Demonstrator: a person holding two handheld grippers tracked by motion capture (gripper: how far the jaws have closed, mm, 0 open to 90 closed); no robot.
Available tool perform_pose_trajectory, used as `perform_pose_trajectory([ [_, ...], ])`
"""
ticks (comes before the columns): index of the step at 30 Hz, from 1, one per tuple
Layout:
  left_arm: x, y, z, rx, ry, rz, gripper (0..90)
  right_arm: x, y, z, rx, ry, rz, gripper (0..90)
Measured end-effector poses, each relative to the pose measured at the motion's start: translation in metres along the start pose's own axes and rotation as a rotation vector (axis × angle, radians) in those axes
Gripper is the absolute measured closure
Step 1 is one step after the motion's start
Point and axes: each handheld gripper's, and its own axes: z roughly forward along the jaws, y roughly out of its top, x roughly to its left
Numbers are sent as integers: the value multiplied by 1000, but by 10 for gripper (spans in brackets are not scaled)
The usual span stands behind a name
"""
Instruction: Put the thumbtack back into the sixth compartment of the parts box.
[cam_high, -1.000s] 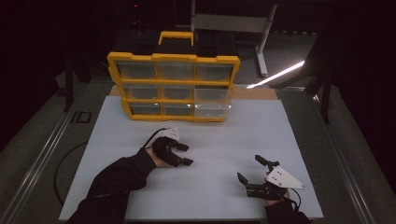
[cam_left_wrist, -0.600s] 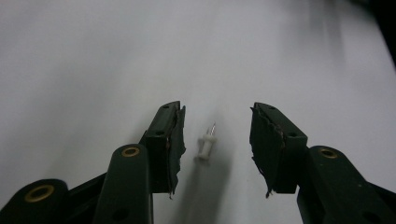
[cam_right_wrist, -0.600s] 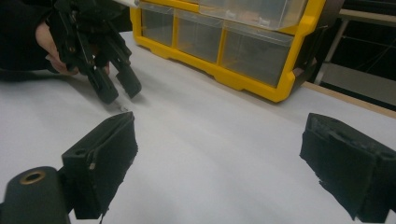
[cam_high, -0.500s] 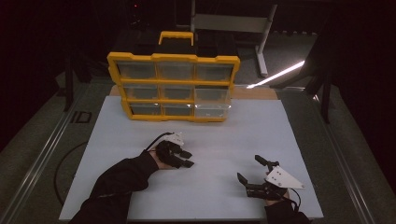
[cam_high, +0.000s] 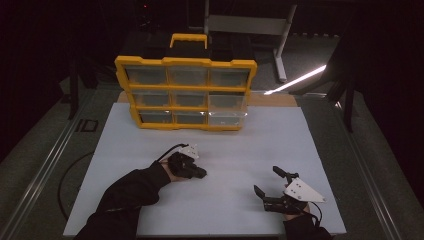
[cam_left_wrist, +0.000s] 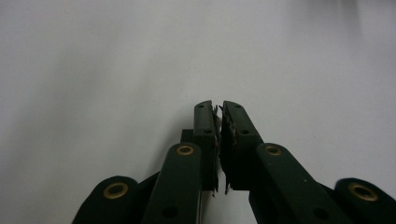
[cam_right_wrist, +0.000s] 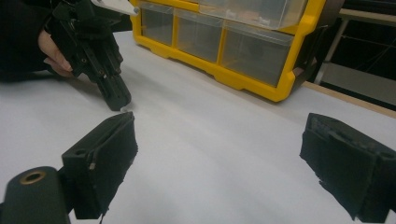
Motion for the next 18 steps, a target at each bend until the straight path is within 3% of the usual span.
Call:
perform_pose_trajectory([
  [8, 0, 3, 0, 8, 0, -20, 859, 0, 0, 0, 0, 0, 0, 102],
  [18, -6, 15, -4, -24, -10, 1, 859, 0, 0, 0, -3, 2, 0, 102],
])
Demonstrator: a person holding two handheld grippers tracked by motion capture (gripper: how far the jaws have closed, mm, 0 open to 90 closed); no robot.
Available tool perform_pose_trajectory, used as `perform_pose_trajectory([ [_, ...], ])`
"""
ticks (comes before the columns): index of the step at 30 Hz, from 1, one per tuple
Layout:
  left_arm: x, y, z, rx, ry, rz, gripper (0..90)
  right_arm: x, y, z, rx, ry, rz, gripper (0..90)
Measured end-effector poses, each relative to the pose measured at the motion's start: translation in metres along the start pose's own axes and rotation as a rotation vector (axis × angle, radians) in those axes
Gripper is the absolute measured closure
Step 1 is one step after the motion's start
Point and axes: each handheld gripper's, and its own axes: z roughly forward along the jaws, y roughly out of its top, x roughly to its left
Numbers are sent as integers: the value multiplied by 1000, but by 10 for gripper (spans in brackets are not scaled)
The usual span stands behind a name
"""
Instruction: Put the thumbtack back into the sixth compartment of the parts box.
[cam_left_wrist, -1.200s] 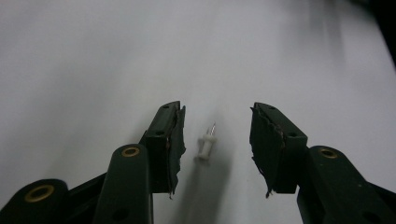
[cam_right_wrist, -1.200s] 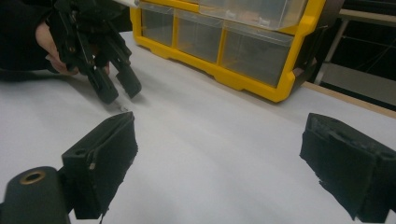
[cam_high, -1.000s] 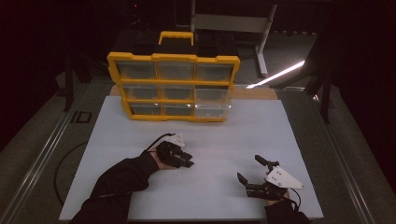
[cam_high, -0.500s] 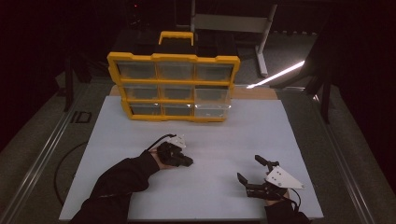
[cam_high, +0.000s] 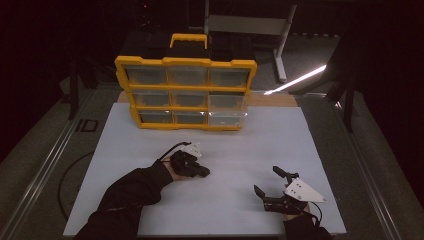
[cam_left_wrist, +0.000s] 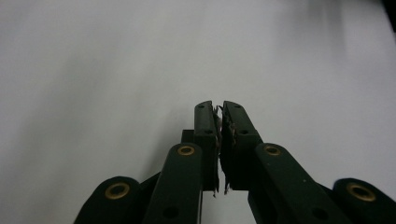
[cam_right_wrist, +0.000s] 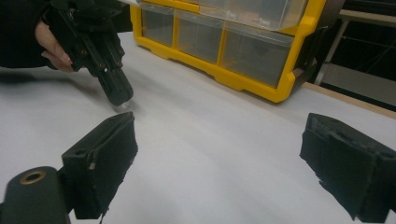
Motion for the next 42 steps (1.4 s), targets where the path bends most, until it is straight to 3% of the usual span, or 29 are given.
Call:
perform_pose_trajectory([
  [9, 0, 13, -13, -17, 9, 6, 859, 0, 0, 0, 0, -3, 2, 102],
  [15, -1, 22, -25, -53, 9, 16, 859, 0, 0, 0, 1, -5, 1, 102],
  [25, -6, 52, -49, -77, 7, 54, 859, -1, 0, -1, 0, -9, 8, 102],
  [42, -12, 88, -75, -139, 5, 80, 859, -1, 0, -1, -6, -13, 11, 102],
])
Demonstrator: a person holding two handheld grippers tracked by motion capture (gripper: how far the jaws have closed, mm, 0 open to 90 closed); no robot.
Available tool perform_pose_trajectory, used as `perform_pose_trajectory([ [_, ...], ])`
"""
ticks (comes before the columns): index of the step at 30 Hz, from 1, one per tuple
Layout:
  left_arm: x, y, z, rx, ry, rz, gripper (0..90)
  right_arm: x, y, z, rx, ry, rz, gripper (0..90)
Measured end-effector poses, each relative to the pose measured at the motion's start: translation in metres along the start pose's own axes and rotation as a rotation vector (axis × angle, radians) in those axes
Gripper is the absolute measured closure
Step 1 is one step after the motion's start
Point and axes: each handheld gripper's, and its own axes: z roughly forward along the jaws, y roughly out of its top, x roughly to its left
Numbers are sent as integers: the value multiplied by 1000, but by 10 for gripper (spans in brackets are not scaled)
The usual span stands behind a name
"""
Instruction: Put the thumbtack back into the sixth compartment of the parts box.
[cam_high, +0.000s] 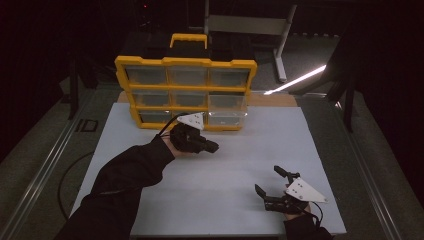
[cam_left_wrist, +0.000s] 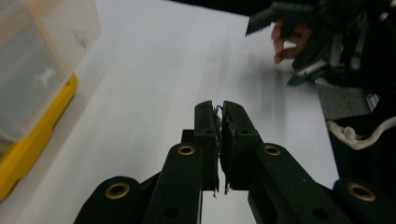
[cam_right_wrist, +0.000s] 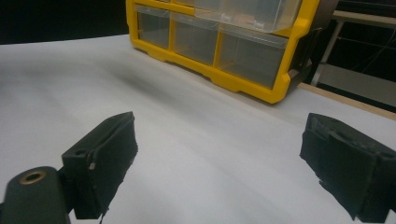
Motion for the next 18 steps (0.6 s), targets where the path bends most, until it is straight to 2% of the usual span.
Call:
perform_pose_trajectory([
  [7, 0, 18, -10, -28, 14, 15, 859, 0, 0, 0, -2, -1, -7, 102],
  [11, 3, 27, -15, -45, 10, 8, 859, 0, 0, 0, 1, 1, -3, 102],
  [18, 6, 40, -22, -77, 27, 9, 859, 0, 0, 0, -2, -1, -7, 102],
])
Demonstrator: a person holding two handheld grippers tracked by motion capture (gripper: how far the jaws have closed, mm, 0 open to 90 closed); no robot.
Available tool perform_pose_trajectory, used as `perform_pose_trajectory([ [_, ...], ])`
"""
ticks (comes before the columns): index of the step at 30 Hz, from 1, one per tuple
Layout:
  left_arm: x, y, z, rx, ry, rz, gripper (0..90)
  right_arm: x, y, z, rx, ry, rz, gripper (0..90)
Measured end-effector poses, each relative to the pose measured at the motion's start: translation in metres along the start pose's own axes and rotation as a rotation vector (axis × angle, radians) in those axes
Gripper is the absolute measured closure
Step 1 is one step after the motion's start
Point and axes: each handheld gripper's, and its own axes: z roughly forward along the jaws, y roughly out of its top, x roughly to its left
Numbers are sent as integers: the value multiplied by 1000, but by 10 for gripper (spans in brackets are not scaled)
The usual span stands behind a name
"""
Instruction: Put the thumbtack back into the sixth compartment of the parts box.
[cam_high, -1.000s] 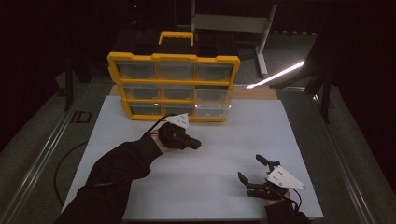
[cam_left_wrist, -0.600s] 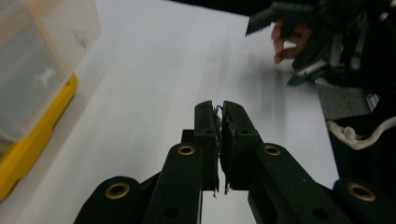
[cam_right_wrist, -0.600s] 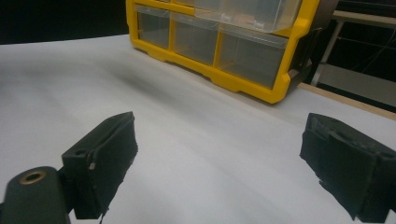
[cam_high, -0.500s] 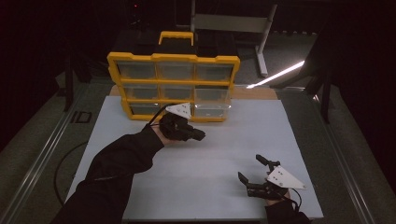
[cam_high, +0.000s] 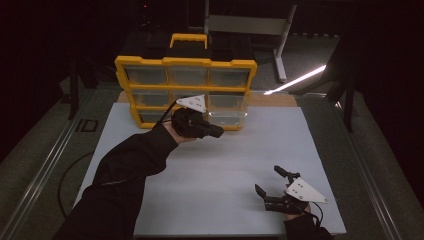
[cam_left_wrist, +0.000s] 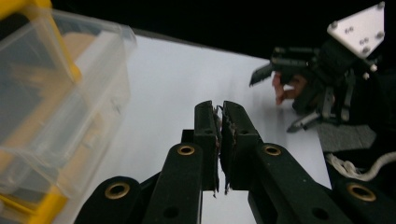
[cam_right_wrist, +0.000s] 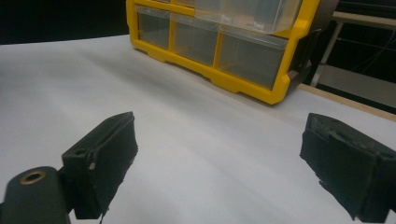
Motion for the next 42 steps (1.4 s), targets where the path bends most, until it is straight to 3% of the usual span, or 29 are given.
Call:
perform_pose_trajectory([
  [4, 4, 6, -2, 8, 16, 0, 858, 1, 0, 0, 0, 1, -4, 102],
  [13, 10, 21, -7, -23, 32, -14, 858, 1, 0, 0, 0, 3, -5, 102],
  [24, 17, 34, -13, -46, 82, -29, 857, 1, 0, 0, -1, 6, -6, 102],
  [35, 29, 43, -11, -79, 130, -75, 857, 2, 1, 0, -1, 7, -3, 102],
  [40, 38, 41, -8, -76, 189, -115, 857, 3, 1, 0, 1, 9, -7, 102],
  [42, 40, 39, -8, -78, 191, -137, 857, 3, 1, 0, 0, 9, -8, 102],
])
